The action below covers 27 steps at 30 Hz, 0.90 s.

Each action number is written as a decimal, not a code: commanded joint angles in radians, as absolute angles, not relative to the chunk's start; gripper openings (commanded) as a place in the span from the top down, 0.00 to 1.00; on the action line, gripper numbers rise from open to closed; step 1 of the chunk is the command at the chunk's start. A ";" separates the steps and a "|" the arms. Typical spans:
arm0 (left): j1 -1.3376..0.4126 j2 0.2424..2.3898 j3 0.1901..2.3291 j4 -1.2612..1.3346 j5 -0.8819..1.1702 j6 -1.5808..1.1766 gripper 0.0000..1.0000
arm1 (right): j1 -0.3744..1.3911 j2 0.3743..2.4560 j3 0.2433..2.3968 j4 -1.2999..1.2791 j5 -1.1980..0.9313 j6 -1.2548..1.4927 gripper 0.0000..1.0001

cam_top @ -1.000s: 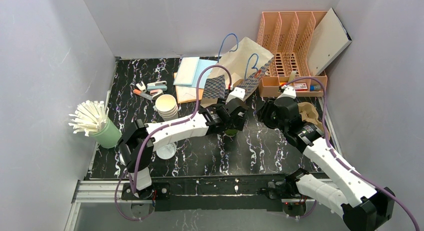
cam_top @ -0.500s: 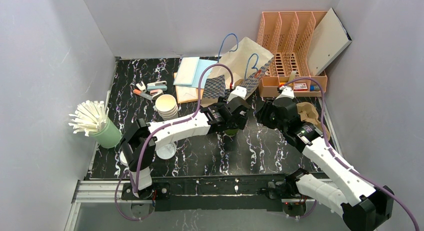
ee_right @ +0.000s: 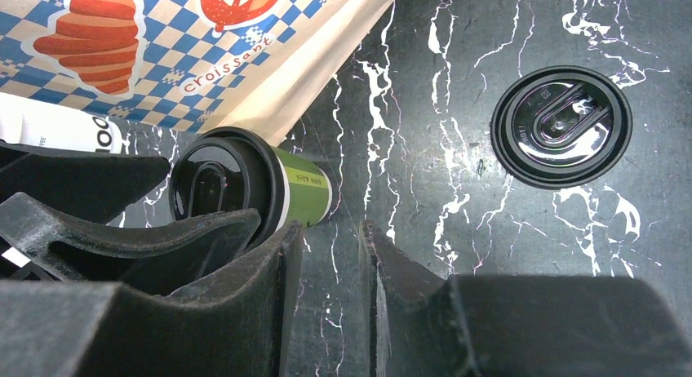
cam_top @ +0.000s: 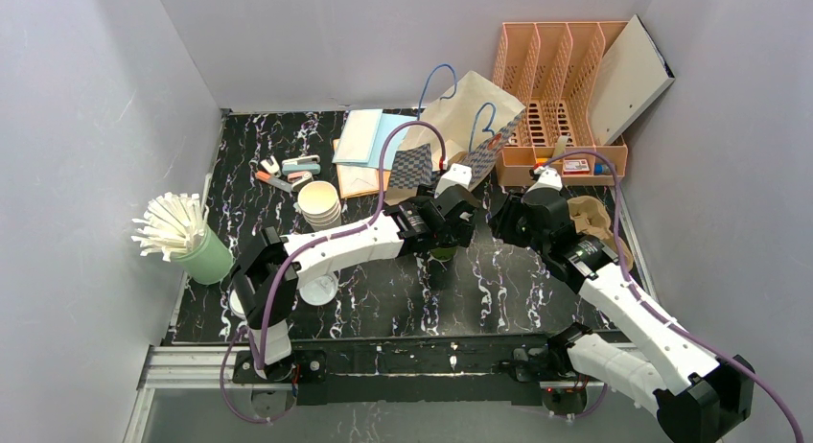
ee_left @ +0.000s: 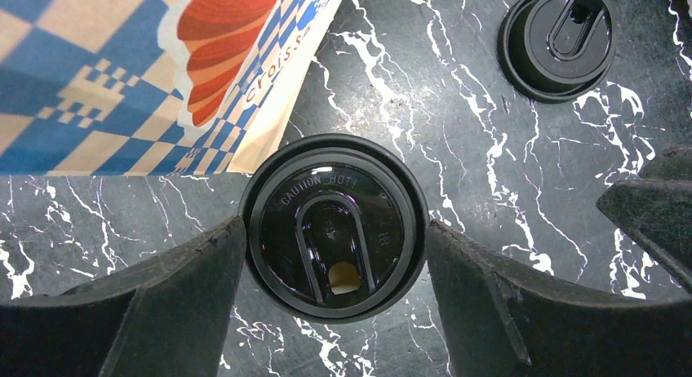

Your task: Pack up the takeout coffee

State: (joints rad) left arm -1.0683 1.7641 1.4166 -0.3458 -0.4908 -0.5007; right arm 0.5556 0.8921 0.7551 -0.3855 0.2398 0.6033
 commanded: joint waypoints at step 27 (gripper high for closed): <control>-1.055 1.740 1.421 -0.408 -0.469 -0.479 0.47 | 0.546 0.943 0.648 -0.203 -0.061 0.723 0.63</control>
State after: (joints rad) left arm -1.0622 1.7844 1.4166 -0.3378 -0.4896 -0.5053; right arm 0.5545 0.9428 0.6537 -0.3050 0.0471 0.6704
